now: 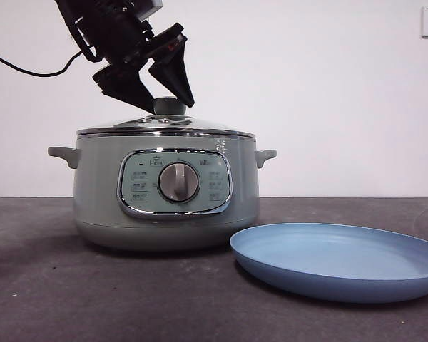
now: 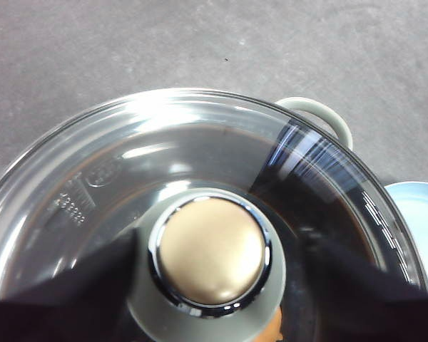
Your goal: Take the potato out from the steamer,put the potato on the plate,close the lid
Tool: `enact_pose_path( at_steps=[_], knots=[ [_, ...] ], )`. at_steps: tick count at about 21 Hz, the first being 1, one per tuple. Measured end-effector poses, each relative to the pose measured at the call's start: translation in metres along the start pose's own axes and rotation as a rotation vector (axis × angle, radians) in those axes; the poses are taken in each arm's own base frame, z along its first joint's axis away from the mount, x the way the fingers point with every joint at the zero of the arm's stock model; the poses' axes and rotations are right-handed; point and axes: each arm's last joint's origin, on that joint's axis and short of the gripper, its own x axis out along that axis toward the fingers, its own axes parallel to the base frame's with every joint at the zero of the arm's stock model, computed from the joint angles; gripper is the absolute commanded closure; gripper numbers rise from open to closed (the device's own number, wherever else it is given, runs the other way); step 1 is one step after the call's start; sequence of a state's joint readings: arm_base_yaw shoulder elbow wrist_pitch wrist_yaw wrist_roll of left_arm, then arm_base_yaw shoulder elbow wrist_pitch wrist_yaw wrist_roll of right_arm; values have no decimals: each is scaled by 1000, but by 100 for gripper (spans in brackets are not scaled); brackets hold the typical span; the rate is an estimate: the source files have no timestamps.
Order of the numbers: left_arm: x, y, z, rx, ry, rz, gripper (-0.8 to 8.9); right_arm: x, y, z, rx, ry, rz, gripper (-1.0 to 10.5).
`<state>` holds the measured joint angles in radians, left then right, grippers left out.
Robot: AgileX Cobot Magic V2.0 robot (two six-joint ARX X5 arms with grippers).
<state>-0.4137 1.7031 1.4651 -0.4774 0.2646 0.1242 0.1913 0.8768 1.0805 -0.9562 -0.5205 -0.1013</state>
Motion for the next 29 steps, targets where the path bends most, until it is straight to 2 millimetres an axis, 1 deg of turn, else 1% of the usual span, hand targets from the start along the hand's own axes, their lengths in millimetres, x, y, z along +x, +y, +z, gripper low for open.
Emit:
enact_pose_path(
  at_steps=[1, 2, 11, 13, 15, 17, 19, 21, 23, 24, 25, 27, 29],
  knots=[
    [0, 0, 0, 1, 1, 4, 813, 0, 0, 0, 0, 0, 0, 286],
    [0, 0, 0, 1, 1, 8, 824, 0, 0, 0, 0, 0, 0, 286],
    [-1, 0, 2, 7, 3, 10, 822, 0, 0, 0, -1, -1, 0, 286],
    [-5, -1, 4, 5, 10, 11, 822, 0, 0, 1, -6, -10, -1, 286],
    [-14, -3, 9, 6, 6, 13, 822, 0, -1, 4, -10, -34, -3, 286],
    [-33, -7, 15, 12, -19, 16, 822, 2, -2, 8, -7, -58, -5, 286],
    [-61, -11, 18, 13, -47, 25, 822, 9, -6, 12, 8, -61, -2, 286],
    [-95, -11, 18, 0, -69, 48, 822, 22, -9, 21, 11, -68, 18, 286],
    [-122, -9, 14, -24, -81, 77, 822, 40, -10, 31, 10, -83, 49, 286],
    [-140, -9, 11, -38, -93, 101, 822, 51, -10, 36, 11, -86, 69, 287],
    [-152, -9, 9, -48, -104, 122, 822, 61, -10, 42, 11, -81, 88, 288],
    [-185, -14, 2, -62, -125, 176, 822, 87, -6, 56, 2, -53, 123, 289],
    [-217, -23, -10, -77, -134, 213, 822, 117, 1, 74, -16, -8, 126, 289]
  ],
)
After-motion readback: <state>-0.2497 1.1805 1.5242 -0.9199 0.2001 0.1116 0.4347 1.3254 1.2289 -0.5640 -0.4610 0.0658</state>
